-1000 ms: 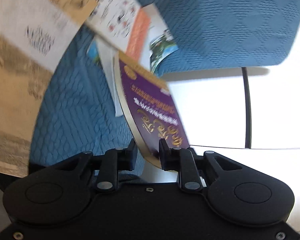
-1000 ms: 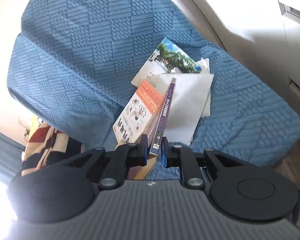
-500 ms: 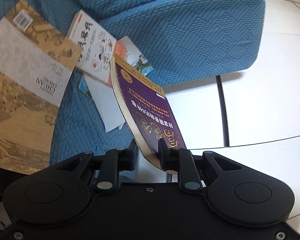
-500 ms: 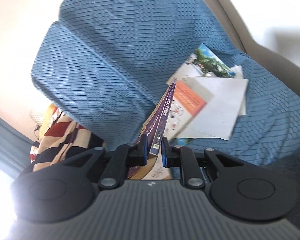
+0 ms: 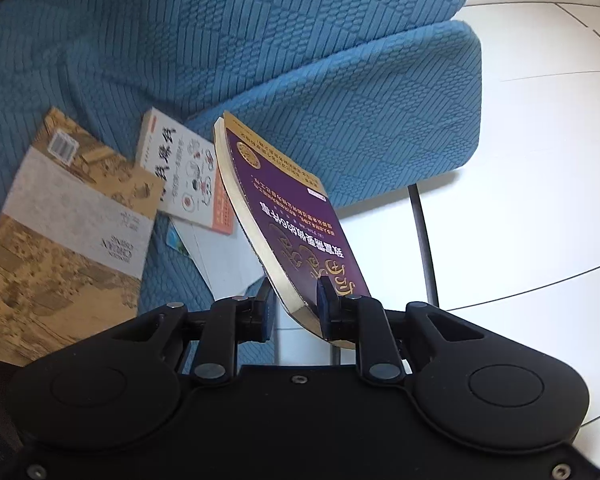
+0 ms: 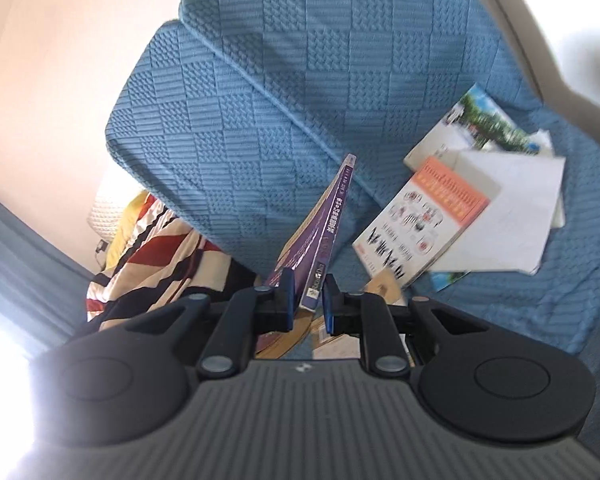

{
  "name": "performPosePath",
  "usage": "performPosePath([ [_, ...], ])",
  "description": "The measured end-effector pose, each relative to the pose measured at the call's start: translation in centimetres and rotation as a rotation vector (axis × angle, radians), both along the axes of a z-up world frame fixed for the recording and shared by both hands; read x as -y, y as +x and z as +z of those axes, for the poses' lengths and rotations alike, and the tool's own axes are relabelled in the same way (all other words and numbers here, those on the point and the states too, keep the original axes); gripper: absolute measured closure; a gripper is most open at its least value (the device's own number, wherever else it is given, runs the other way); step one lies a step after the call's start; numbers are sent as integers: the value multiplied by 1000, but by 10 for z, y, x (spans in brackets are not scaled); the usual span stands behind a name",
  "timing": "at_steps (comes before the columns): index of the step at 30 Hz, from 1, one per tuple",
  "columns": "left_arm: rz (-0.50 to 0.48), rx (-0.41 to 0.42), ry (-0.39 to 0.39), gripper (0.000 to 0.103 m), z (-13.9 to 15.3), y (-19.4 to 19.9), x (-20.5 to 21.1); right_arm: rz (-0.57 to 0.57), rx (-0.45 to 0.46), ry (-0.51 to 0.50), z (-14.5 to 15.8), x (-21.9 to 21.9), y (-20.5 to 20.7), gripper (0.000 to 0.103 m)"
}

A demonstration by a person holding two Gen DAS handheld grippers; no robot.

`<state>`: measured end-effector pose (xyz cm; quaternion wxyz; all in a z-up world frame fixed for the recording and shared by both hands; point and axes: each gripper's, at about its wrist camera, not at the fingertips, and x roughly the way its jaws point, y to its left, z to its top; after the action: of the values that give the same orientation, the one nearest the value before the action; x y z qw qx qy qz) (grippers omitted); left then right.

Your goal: Organize objects

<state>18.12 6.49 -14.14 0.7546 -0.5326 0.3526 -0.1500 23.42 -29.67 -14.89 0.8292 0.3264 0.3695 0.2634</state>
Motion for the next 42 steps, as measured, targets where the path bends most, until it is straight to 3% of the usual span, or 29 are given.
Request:
performPosePath([
  [9,28,-18,1,83,-14,-16,-34,45,-18,-17,-13,-32,-7,85],
  [18,32,-39,63,83,-25,-20,-54,62,-51,-30,-34,-57,-6,85],
  [24,39,-102,87,83,-46,-18,-63,76,-99,-51,-60,-71,-2,85],
  [35,44,-205,138,83,-83,-11,-66,77,-183,-98,-103,-82,-2,85],
  [42,35,-232,196,83,-92,-12,-56,82,-180,-126,-113,-83,-8,85],
])
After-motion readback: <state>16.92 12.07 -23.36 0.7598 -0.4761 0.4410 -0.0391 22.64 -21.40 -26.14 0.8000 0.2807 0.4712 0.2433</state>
